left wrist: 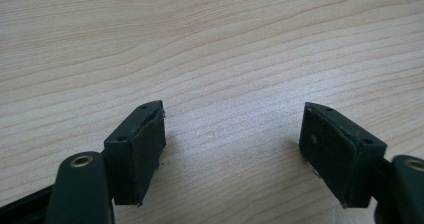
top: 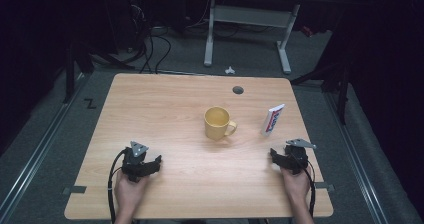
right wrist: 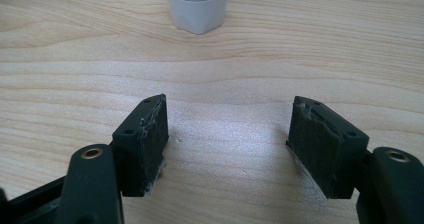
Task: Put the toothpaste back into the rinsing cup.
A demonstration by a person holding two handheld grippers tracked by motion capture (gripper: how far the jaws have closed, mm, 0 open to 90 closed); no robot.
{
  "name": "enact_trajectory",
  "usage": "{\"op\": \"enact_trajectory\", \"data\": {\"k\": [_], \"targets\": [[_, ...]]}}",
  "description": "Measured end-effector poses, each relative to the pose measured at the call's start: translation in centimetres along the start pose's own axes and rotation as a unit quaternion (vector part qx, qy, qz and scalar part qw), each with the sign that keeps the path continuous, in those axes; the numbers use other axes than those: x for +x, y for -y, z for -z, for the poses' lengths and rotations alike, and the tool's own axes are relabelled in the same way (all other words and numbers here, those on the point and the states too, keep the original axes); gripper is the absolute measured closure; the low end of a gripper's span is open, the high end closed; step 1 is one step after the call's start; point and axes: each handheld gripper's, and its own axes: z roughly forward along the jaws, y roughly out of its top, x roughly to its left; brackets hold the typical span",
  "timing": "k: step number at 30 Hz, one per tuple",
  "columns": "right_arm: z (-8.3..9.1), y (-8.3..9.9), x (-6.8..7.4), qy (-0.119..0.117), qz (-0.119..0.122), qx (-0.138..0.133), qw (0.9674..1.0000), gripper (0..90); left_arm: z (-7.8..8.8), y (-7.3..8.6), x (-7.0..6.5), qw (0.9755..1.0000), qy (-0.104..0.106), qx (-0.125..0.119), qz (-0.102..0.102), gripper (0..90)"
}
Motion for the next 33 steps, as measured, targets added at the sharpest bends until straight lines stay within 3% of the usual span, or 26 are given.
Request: {"op": "enact_trajectory", "data": {"k": [33], "targets": [[0.08, 0.08, 0.14, -0.001, -0.002, 0.004, 1.0, 28.6, 0.01, -0.01, 0.01, 1.0, 0.0, 0.0, 0.0, 26.8]]}}
